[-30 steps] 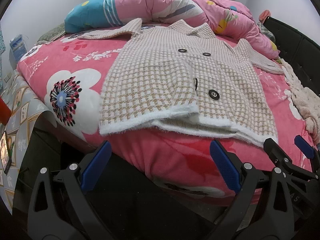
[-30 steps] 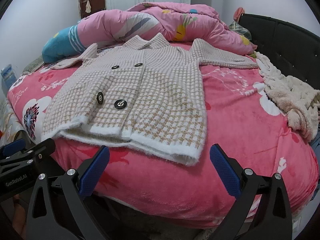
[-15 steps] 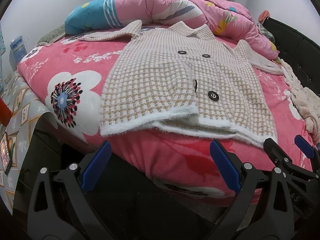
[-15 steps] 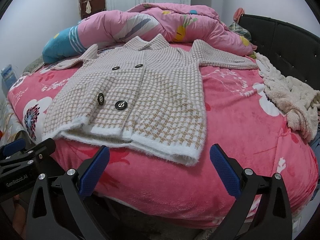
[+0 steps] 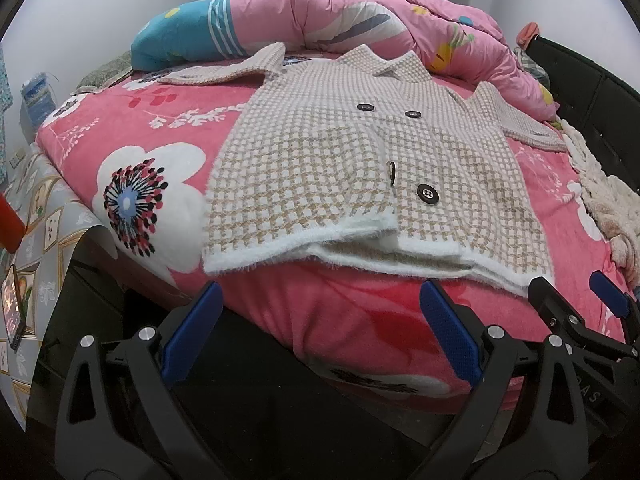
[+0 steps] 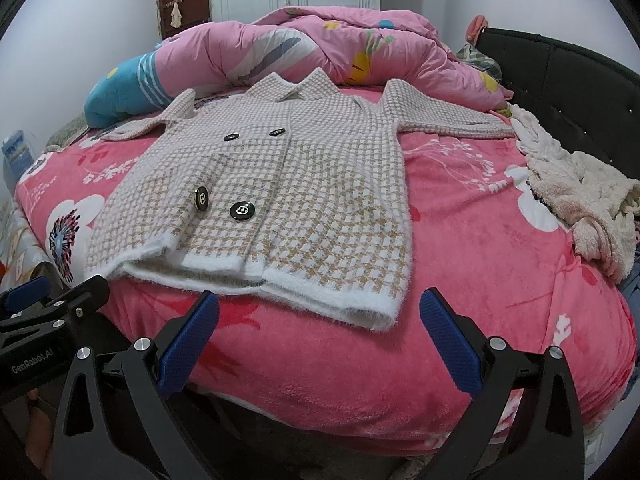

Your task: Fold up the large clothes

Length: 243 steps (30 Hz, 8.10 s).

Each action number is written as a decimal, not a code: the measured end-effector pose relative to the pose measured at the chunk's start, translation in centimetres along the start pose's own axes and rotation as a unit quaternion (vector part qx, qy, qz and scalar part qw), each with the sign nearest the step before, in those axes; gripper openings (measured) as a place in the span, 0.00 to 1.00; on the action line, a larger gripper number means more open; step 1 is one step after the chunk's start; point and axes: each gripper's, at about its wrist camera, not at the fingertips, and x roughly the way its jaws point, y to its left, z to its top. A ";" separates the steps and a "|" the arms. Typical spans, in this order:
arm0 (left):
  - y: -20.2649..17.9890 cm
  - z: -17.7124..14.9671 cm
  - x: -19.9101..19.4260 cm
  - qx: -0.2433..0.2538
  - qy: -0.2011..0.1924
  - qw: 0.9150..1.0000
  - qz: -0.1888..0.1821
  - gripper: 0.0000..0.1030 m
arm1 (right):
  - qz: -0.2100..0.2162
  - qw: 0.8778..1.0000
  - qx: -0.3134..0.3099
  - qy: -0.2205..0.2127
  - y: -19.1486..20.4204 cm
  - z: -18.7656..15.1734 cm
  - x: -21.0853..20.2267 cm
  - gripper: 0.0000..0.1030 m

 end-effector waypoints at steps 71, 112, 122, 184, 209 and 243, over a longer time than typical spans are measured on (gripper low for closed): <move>6.3 6.1 4.2 -0.016 -0.056 0.998 0.039 0.92 | 0.040 0.995 -0.086 -0.041 2.5 7.6 5.8 0.95; 16.1 18.5 23.4 -0.004 0.046 0.998 0.053 0.93 | 0.096 0.968 -0.216 0.086 18.7 15.2 25.2 0.95; 19.1 23.8 20.8 -0.007 -0.019 0.996 0.090 0.93 | 0.123 0.963 -0.237 0.041 19.2 17.0 23.9 0.95; -2.8 23.7 21.1 0.055 -0.011 0.981 -0.185 0.85 | 0.203 0.973 0.043 0.101 -4.7 15.5 16.8 0.95; 11.7 20.4 24.5 -0.044 0.007 0.999 -0.015 0.87 | 0.276 0.931 0.064 0.232 8.6 23.7 32.8 0.19; 13.0 20.5 22.8 -0.064 -0.008 0.996 -0.055 0.87 | 0.044 0.994 0.008 0.099 -4.5 26.6 28.7 0.46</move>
